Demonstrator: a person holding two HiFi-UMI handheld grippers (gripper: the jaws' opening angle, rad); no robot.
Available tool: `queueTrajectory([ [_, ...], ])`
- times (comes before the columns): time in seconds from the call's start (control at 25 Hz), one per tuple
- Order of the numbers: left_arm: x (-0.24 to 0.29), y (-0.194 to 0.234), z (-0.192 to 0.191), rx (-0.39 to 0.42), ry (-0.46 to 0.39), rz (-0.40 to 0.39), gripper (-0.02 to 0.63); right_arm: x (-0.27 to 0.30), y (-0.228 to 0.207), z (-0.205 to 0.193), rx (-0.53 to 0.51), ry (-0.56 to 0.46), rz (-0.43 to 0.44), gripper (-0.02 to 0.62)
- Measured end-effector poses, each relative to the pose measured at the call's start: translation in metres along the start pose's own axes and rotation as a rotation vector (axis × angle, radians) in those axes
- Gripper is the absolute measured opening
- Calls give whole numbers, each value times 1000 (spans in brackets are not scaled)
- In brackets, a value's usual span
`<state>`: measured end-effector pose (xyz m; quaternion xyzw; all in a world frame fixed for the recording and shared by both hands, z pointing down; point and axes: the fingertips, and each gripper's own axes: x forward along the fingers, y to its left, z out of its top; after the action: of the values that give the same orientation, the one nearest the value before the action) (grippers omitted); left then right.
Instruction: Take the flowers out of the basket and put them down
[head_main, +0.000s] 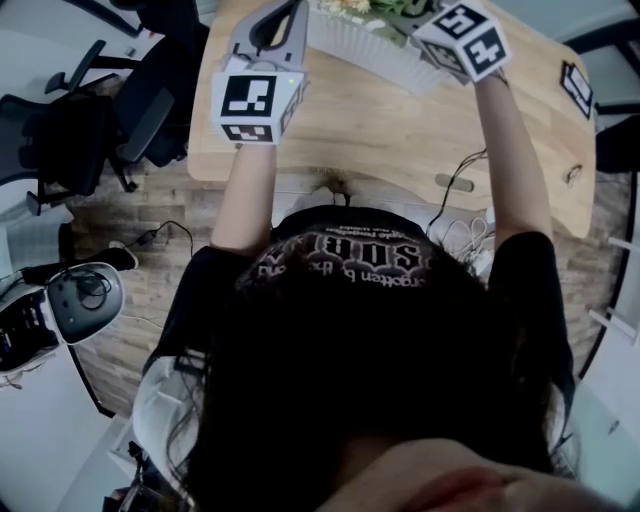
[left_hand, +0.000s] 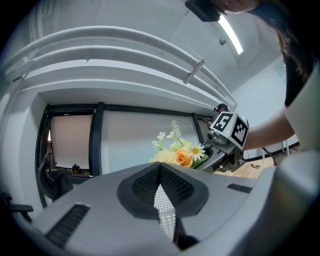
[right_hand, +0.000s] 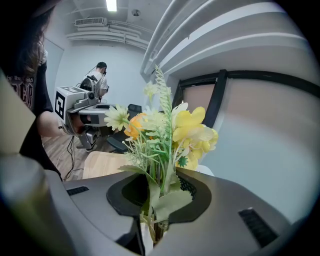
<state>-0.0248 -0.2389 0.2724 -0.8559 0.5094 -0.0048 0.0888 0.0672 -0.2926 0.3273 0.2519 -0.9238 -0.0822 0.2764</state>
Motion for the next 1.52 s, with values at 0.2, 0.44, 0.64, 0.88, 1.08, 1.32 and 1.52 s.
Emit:
queueTrajectory([
  [0.2,-21,13,5,-2,-8,-3,2,5,19,9,5,4,-12,98],
  [0.44,-41,27,5,-15,-25,-20,2,16,43,18,16,13,-19,98],
  [0.64,-53,35,3,-25,-28,-21,2,25,64,14,36,23,-15,98],
  [0.88,-67,39,-3,-32,-15,-29,2,36,83,-1,62,42,-10,98],
  [1.08,-79,38,-9,-38,-22,-51,2,49,105,-19,77,50,8,100],
  [1.32,-85,39,-17,-37,-18,-51,2,59,126,-47,94,79,22,101],
  [1.52,-87,35,-16,-42,-33,-78,2,66,138,-69,141,84,39,103],
])
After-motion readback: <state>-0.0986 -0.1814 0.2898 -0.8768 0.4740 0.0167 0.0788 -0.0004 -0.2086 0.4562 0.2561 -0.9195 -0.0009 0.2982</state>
